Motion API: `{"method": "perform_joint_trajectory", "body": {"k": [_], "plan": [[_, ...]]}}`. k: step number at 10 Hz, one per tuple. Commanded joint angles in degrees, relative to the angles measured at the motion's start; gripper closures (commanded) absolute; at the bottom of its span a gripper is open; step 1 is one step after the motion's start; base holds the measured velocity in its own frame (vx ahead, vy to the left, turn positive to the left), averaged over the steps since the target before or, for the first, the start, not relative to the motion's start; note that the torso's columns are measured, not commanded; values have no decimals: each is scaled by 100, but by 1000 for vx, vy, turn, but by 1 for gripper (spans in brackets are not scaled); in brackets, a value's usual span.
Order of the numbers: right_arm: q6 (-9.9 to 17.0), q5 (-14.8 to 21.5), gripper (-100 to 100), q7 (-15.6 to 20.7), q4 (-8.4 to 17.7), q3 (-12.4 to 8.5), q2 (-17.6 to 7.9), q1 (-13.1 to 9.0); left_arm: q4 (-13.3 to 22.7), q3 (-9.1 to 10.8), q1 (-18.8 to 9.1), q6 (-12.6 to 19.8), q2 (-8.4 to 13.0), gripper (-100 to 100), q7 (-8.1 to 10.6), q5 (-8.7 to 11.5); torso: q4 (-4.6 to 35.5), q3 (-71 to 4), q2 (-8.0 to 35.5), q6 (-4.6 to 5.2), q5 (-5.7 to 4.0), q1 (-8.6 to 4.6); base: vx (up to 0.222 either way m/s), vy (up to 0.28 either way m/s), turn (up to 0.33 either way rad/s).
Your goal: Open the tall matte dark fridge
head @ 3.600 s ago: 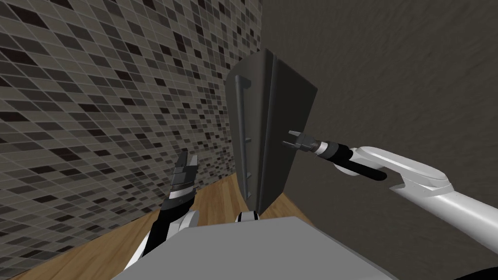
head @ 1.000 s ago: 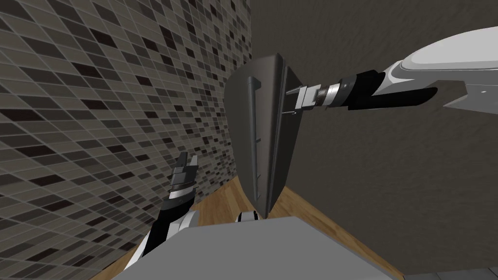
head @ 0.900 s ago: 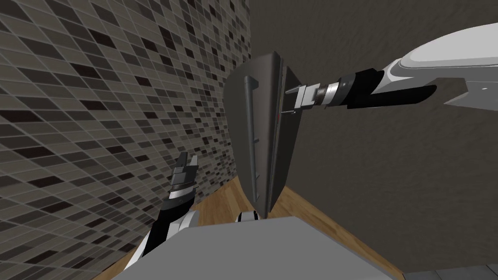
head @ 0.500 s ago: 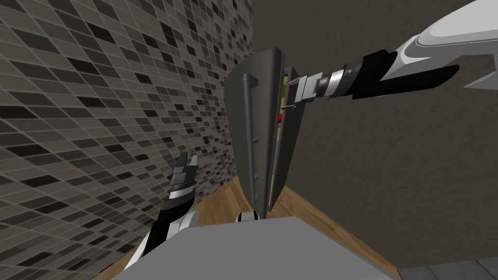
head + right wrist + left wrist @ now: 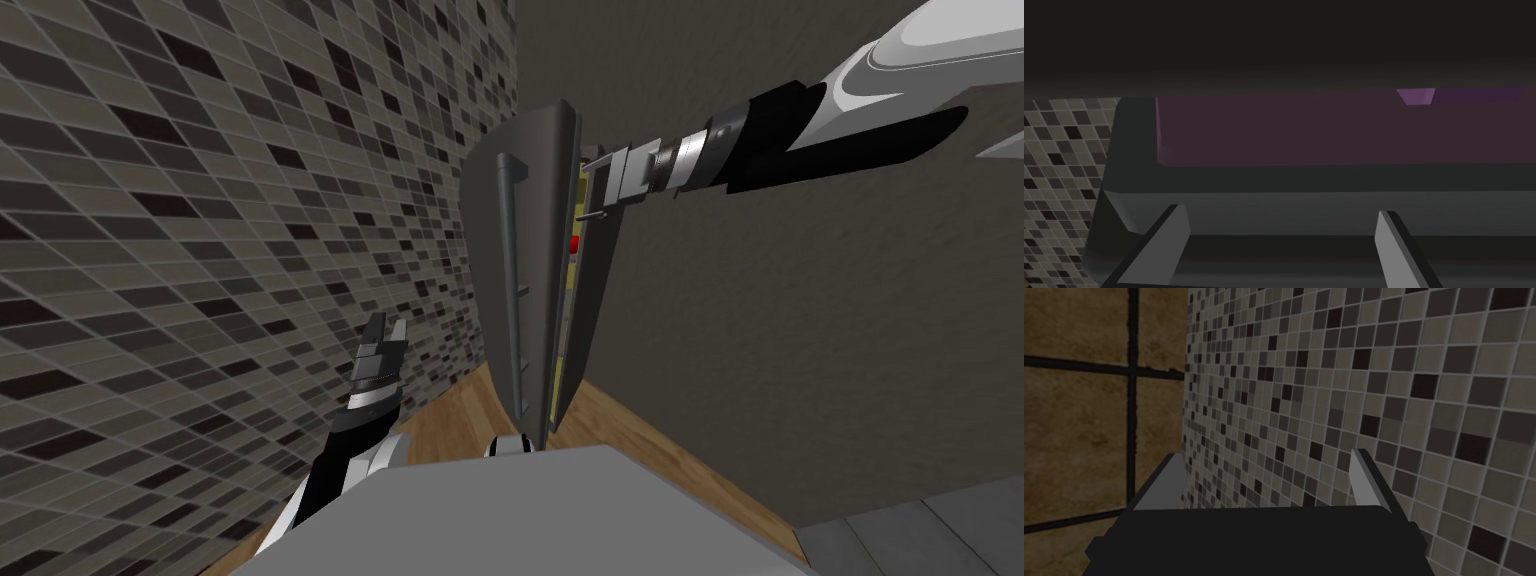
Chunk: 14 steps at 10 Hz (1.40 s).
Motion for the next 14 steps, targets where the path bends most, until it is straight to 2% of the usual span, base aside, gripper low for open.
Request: {"method": "perform_joint_trajectory", "body": {"k": [1,2,3,5,6,7,14], "plan": [[-61,-58,-100,120,-47,7,295,-25,0,0,1,0,0,0,0,0,-3,7,4,6,-14,-24,63,-24,-148],[-39,-45,-100,91,-11,12,229,-11,0,1,1,0,0,0,0,0,-5,17,13,10,-26,-38,23,-20,-64],[-28,-47,100,73,-19,-7,126,-10,0,0,-1,0,0,0,0,0,-8,20,22,10,-33,-45,-25,-7,132],[13,-34,100,15,17,-25,-86,8,1,0,-2,1,0,0,0,0,-15,10,7,2,-18,-15,-55,16,129],[25,-30,100,18,22,-22,-10,0,1,-1,-2,1,0,0,0,0,-24,3,-7,4,-17,-8,-35,4,-12],[209,93,-100,173,-25,-35,84,0,0,0,-1,0,0,0,0,0,-19,-4,-14,15,-28,-37,-32,90,-74],[810,494,-100,663,-160,-82,434,-19,0,-1,-1,0,-1,0,0,0,-43,-45,-63,6,-43,-68,-42,155,-43]]}}
